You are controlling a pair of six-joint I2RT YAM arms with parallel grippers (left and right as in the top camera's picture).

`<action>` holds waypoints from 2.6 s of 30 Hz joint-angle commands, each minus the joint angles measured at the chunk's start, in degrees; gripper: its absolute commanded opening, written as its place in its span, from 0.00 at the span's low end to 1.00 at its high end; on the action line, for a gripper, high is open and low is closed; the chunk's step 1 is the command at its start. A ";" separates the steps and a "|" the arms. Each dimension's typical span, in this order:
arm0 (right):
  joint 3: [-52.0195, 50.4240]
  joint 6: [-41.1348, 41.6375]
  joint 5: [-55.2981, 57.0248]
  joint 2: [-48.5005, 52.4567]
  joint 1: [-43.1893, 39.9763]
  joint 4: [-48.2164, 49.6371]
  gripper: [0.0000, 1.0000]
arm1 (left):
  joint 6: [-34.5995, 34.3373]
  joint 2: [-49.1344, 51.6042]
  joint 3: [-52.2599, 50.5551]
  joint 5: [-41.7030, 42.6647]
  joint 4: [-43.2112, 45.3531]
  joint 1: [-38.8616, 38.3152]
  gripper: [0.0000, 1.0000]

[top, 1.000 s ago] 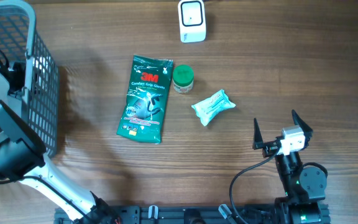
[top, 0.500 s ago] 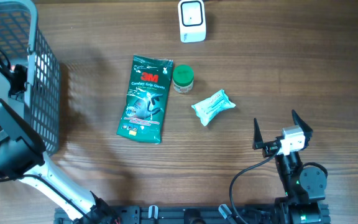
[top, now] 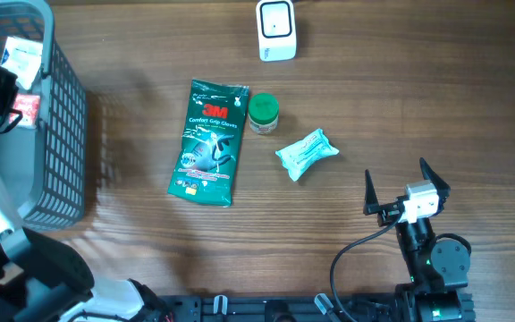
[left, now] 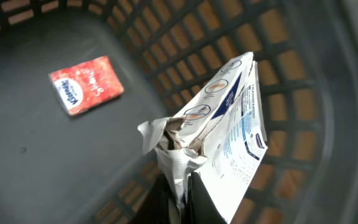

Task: Scan the item barcode
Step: 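Reach the left gripper into the basket and grasp the white tissue pack, then carry the white tissue pack and drop it below the wipes pack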

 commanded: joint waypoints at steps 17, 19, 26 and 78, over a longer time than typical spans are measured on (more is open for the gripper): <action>-0.07 -0.24 0.55 -0.17 0.28 0.11 1.00 | -0.48 -30.42 0.15 4.46 -1.70 0.26 0.04; -0.07 -0.24 0.55 -0.17 0.28 0.11 1.00 | -0.48 -31.52 0.15 8.41 -1.73 0.26 0.04; -0.07 -0.24 0.55 -0.17 0.28 0.11 1.00 | -0.44 -31.76 0.15 17.94 -3.39 -2.84 0.04; -0.09 -0.24 0.55 -0.17 0.28 0.11 1.00 | 20.00 -8.96 -26.32 -2.32 -1.22 -50.23 1.00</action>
